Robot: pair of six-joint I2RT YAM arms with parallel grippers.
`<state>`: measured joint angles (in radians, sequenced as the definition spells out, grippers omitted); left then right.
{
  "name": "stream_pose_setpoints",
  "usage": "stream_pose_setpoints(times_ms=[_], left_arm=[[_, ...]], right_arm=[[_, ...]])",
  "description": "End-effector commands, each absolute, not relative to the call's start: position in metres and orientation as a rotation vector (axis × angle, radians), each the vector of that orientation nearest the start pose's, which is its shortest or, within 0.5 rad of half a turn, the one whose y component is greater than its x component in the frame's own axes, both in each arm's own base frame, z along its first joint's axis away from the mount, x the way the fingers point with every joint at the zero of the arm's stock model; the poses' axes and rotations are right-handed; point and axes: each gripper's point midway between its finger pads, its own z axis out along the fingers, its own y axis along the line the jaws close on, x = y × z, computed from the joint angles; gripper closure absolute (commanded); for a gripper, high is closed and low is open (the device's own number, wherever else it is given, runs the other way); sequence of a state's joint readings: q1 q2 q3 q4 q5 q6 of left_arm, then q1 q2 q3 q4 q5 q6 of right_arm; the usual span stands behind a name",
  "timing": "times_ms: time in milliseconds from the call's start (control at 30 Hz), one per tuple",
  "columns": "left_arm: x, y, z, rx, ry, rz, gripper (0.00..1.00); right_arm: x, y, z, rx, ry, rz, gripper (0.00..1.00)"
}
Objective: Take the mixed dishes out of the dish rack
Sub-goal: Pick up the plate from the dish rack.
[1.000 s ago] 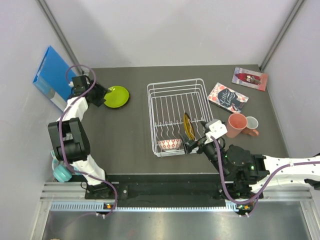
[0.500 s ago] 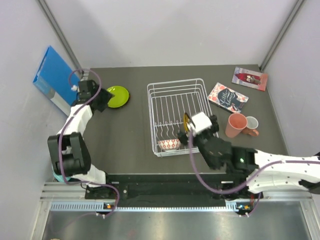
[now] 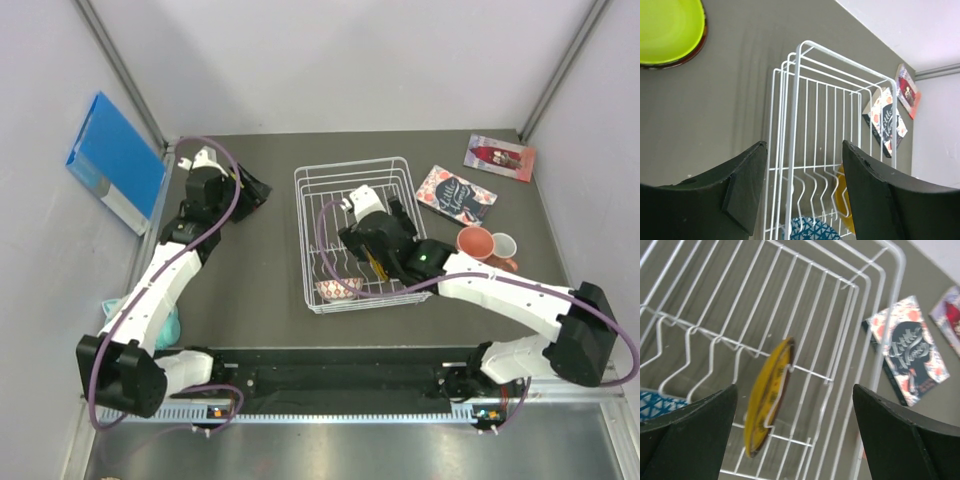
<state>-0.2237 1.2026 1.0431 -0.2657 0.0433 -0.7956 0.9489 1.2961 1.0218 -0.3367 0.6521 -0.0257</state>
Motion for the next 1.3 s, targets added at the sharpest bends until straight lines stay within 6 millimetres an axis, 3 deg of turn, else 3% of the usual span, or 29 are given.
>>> stream_pose_setpoints(times_ms=[0,200,367,500,867,1067,1200,1267], left_arm=[[0.36,-0.118,0.261,-0.512,1.954,-0.665,0.34],[0.347,-0.118,0.257,-0.491,1.958,-0.677,0.34],[0.343,-0.118,0.251,-0.486,1.975,-0.669,0.34],[0.343,-0.119,0.243,-0.492,1.991,-0.675,0.34],[0.343,-0.121,0.228,-0.498,2.027,-0.675,0.34],[0.342,-0.121,0.223,-0.499,2.036,-0.671,0.34],[0.342,-0.121,0.219,-0.498,2.046,-0.67,0.34],[0.342,-0.122,0.22,-0.495,2.045,-0.674,0.34]], right_arm=[[0.295,0.258,0.212,-0.627,1.953,0.063,0.06],[0.298,0.271,0.188,-0.646,2.018,0.116,0.2],[0.296,0.272,0.175,-0.632,2.046,0.155,0.44],[0.294,0.27,0.164,-0.628,2.071,0.162,0.51],[0.29,0.262,0.137,-0.626,2.148,0.13,0.55],[0.289,0.259,0.136,-0.616,2.152,0.128,0.75],[0.288,0.255,0.148,-0.602,2.137,0.12,0.98],[0.288,0.252,0.157,-0.593,2.127,0.119,1.0]])
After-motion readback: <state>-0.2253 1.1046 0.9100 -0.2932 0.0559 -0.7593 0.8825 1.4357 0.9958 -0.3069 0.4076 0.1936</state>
